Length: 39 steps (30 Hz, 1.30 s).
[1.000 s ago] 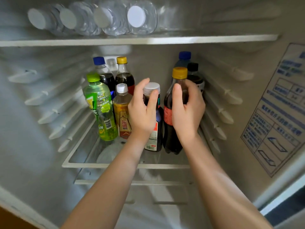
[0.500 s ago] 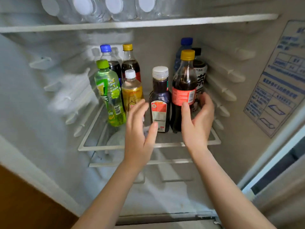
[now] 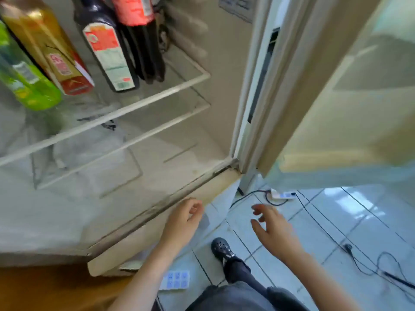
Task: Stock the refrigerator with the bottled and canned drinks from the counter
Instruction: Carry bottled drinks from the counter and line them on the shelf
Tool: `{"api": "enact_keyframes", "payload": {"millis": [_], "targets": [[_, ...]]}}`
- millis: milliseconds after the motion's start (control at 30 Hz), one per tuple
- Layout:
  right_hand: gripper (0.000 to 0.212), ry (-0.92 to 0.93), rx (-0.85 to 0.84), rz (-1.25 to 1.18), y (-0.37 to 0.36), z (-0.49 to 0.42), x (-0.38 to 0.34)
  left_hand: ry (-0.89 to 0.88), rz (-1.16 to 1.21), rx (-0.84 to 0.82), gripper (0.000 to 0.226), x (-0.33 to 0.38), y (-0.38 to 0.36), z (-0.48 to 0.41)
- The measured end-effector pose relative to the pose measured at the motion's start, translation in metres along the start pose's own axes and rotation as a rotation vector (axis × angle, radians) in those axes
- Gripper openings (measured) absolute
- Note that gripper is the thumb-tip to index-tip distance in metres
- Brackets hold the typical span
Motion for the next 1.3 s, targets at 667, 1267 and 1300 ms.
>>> {"api": "enact_keyframes", "payload": {"millis": [667,1267,1300], "targets": [[0.02,-1.429,0.009,-0.34,-0.089,0.472,0.185,-0.132,-0.998,-1.307,0.015,-0.074,-0.246,0.191],[0.018,-1.874,0.478,-0.815,-0.049,0.803,0.323,-0.771,-1.151,-1.502,0.032,0.102,-0.555,0.545],[0.017,-1.909,0.5,-0.869,-0.053,0.813,0.326,-0.825,-1.14,-1.539,0.029,0.109,-0.566,0.568]]}}
Point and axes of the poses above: each hand's wrist, its own z-axis away from the middle knuckle, its own y-axis out of the back of the hand, x = y × z, the point moved 3 cm from there along -z, towards the middle knuckle, and after that the axes turned 7 degrees about x, right-handed, at the moved point
